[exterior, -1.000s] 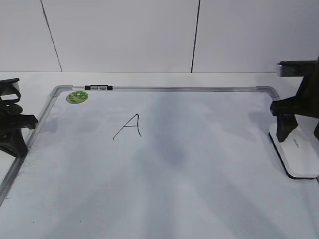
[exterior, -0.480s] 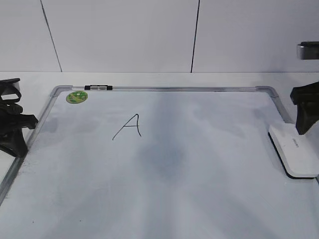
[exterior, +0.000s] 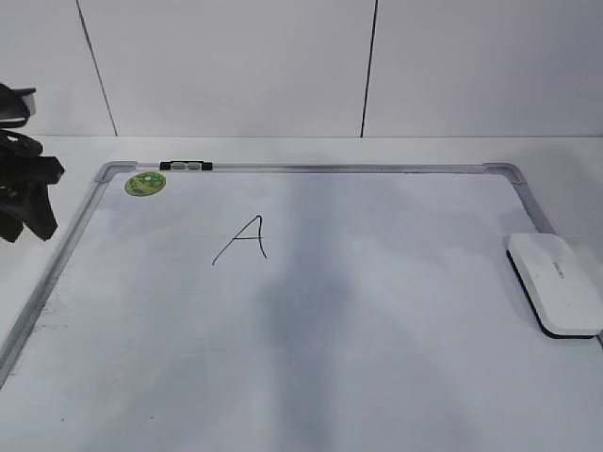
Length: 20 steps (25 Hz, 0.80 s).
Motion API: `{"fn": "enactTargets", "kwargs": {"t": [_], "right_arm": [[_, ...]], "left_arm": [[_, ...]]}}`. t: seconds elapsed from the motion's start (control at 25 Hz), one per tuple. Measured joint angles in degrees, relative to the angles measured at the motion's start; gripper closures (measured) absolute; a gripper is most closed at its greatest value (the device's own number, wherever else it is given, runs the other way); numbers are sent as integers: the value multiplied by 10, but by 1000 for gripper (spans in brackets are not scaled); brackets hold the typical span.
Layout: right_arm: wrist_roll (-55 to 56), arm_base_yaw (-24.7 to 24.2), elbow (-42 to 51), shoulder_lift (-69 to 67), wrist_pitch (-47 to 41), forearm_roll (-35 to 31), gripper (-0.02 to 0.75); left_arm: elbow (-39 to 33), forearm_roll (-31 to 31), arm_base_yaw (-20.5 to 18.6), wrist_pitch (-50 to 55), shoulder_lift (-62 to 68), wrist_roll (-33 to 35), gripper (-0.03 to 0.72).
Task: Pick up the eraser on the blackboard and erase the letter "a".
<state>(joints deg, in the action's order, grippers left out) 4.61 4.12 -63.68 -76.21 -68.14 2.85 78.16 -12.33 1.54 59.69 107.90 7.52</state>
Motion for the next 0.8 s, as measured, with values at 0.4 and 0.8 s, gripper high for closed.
{"fn": "enactTargets", "kwargs": {"t": [0.4, 0.8], "right_arm": [[0, 0, 99, 171, -1, 0, 138], [-4, 0, 178, 307, -1, -20, 143]], "left_arm": [[35, -13, 0, 97, -73, 0, 343], [-42, -20, 0, 105, -274, 0, 347]]}}
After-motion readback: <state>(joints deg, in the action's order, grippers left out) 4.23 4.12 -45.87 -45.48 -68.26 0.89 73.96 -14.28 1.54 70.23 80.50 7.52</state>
